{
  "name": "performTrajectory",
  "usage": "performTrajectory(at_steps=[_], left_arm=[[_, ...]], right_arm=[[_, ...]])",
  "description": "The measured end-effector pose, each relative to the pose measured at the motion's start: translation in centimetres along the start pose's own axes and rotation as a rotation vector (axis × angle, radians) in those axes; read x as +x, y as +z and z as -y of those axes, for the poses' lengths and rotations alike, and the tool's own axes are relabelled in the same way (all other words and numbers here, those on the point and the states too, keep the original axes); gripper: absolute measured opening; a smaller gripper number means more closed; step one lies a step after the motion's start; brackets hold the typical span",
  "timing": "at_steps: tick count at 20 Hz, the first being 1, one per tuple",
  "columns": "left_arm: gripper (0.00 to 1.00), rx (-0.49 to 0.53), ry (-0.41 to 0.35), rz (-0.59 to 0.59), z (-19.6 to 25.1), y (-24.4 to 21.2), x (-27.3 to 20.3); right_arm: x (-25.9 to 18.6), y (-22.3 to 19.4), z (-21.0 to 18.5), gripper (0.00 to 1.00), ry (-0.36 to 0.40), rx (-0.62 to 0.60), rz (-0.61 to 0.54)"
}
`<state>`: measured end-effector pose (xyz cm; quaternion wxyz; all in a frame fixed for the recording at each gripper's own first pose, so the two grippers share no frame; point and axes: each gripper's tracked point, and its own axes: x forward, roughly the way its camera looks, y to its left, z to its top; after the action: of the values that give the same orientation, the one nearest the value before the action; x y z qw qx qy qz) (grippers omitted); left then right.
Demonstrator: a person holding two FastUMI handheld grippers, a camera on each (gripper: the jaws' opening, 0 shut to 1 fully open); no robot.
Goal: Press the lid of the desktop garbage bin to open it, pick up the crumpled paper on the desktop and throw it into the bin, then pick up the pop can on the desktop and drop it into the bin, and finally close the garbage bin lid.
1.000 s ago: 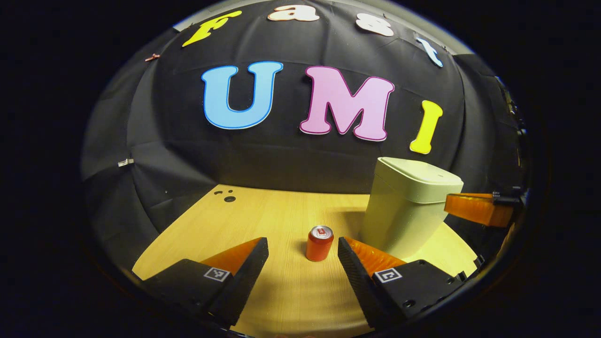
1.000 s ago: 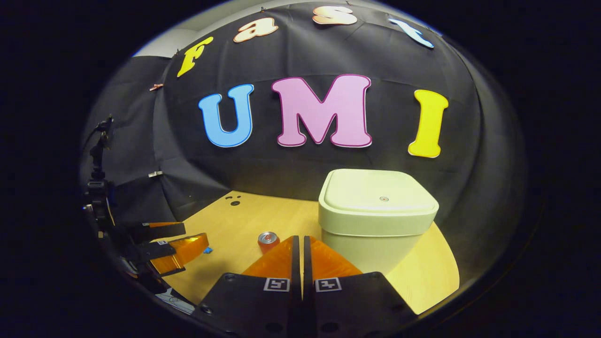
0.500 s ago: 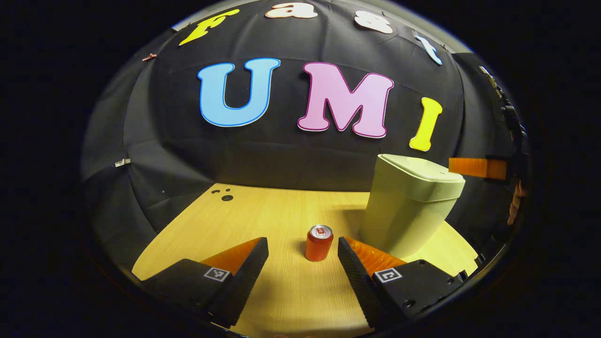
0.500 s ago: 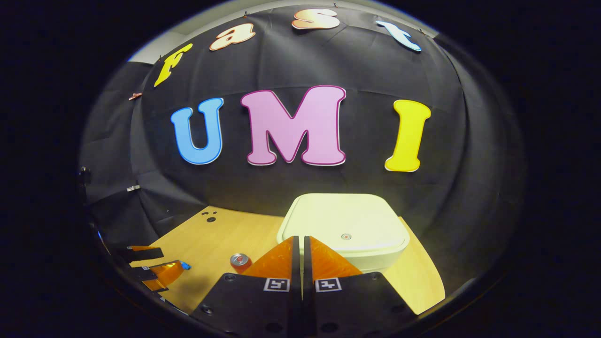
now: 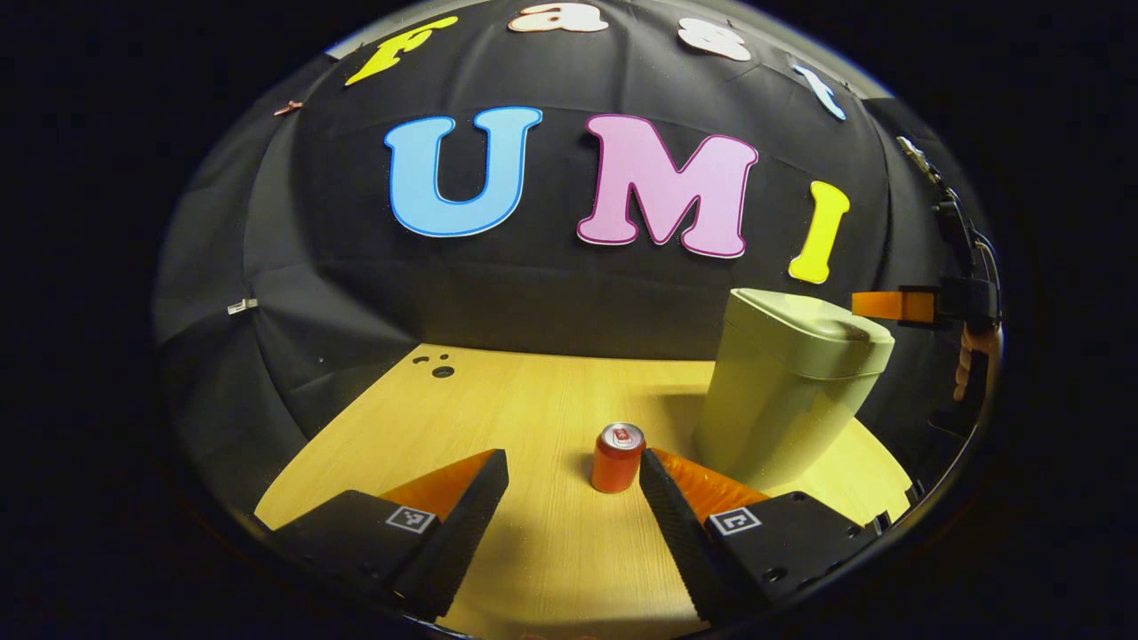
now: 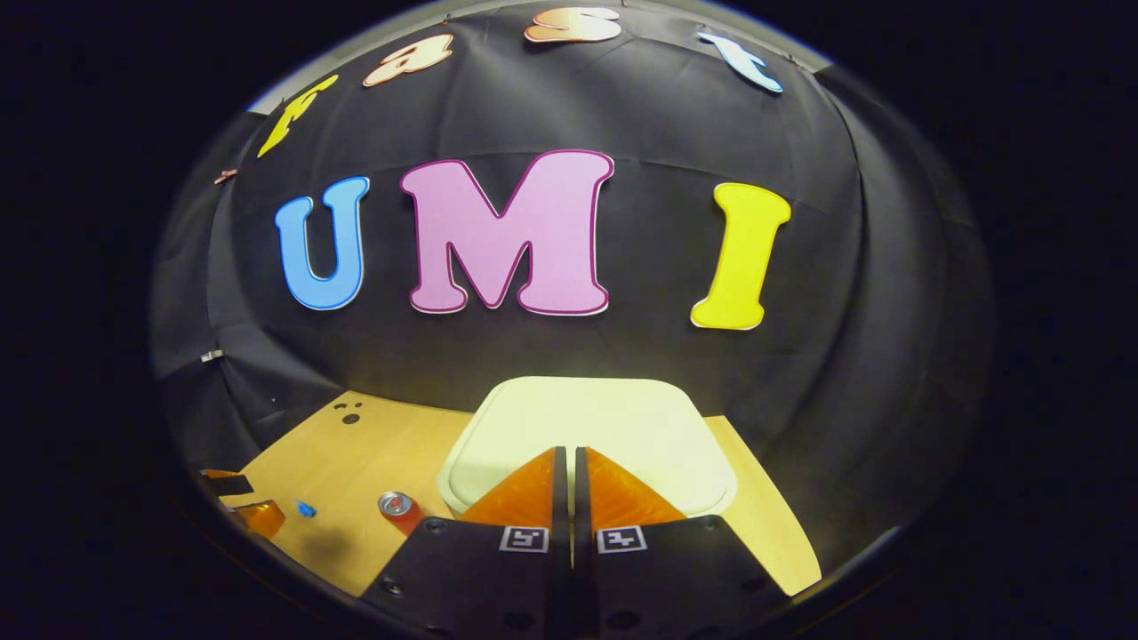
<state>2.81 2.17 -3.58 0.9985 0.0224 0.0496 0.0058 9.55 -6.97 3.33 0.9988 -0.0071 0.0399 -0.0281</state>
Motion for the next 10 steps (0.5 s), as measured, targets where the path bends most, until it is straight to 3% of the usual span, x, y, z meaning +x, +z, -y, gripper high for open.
performTrajectory(at_steps=[9,10], left_arm=[[0.96,-0.016,0.039,-0.012,-0.9,-0.5,0.2],[0.96,-0.017,0.042,-0.019,-0.8,-0.7,0.3]], right_arm=[[0.8,-1.3,0.7,0.08,-0.024,0.026,-0.011],[0.8,-1.4,0.6,0.05,-0.023,0.02,-0.011]])
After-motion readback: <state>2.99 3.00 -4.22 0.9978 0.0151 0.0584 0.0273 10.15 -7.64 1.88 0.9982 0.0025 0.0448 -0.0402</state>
